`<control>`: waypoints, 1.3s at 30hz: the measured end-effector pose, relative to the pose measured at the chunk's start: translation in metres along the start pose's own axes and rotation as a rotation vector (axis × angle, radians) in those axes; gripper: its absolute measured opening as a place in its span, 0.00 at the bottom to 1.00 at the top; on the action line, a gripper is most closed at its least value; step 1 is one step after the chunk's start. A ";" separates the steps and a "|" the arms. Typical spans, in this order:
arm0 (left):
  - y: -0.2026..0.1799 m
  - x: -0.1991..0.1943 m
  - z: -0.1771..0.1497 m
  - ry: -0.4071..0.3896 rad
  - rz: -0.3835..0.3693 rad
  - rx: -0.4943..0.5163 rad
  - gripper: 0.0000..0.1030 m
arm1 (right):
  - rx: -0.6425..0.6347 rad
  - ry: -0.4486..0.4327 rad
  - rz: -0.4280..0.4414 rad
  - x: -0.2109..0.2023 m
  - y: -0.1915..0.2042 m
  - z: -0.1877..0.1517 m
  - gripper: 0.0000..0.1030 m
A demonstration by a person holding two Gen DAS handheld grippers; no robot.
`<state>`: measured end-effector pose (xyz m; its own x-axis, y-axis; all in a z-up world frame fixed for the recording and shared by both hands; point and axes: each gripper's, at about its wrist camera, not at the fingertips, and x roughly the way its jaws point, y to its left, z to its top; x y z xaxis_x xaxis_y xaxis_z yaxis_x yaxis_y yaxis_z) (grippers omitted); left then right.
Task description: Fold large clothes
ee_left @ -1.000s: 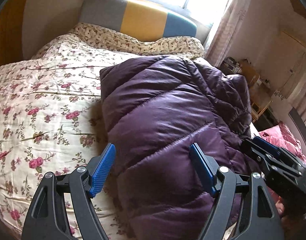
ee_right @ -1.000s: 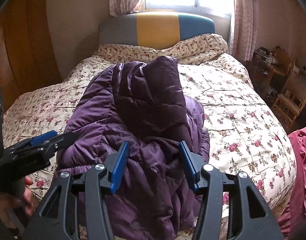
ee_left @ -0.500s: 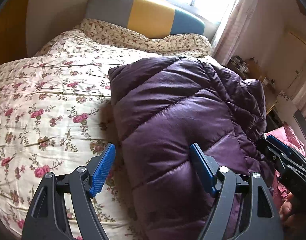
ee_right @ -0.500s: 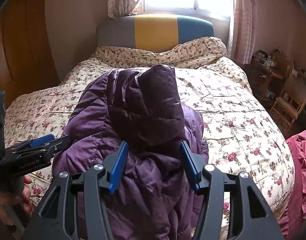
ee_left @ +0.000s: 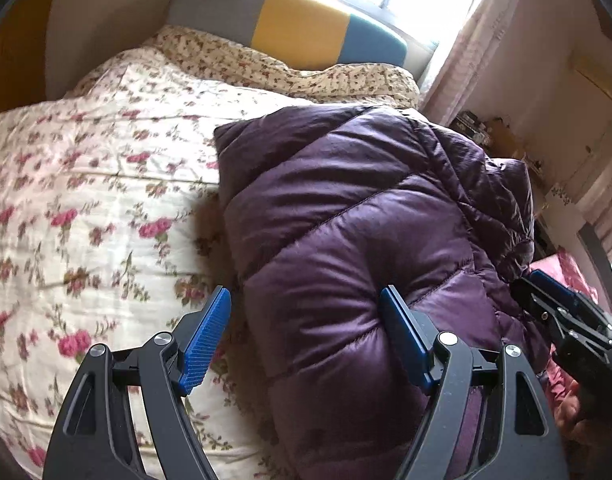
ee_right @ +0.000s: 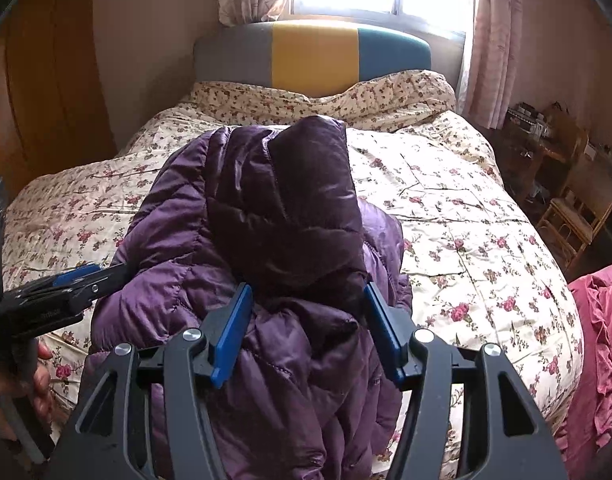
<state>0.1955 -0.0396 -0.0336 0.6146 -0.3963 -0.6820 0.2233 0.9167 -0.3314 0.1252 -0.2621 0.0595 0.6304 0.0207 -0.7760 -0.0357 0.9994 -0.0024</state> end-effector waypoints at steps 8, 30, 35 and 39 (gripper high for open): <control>0.000 -0.004 -0.008 -0.005 0.027 -0.025 0.74 | -0.020 0.008 -0.003 0.003 0.001 -0.001 0.55; 0.004 0.017 0.006 0.021 0.026 -0.043 0.74 | -0.047 0.110 0.001 0.045 -0.019 0.002 0.68; -0.006 0.020 0.006 0.022 0.015 0.005 0.74 | -0.017 0.162 0.005 0.065 -0.035 -0.003 0.69; -0.012 0.026 0.006 0.035 -0.007 0.027 0.74 | 0.000 0.203 0.024 0.080 -0.045 -0.008 0.71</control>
<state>0.2132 -0.0605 -0.0439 0.5861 -0.4039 -0.7023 0.2481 0.9147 -0.3190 0.1707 -0.3054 -0.0077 0.4599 0.0379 -0.8872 -0.0486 0.9987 0.0175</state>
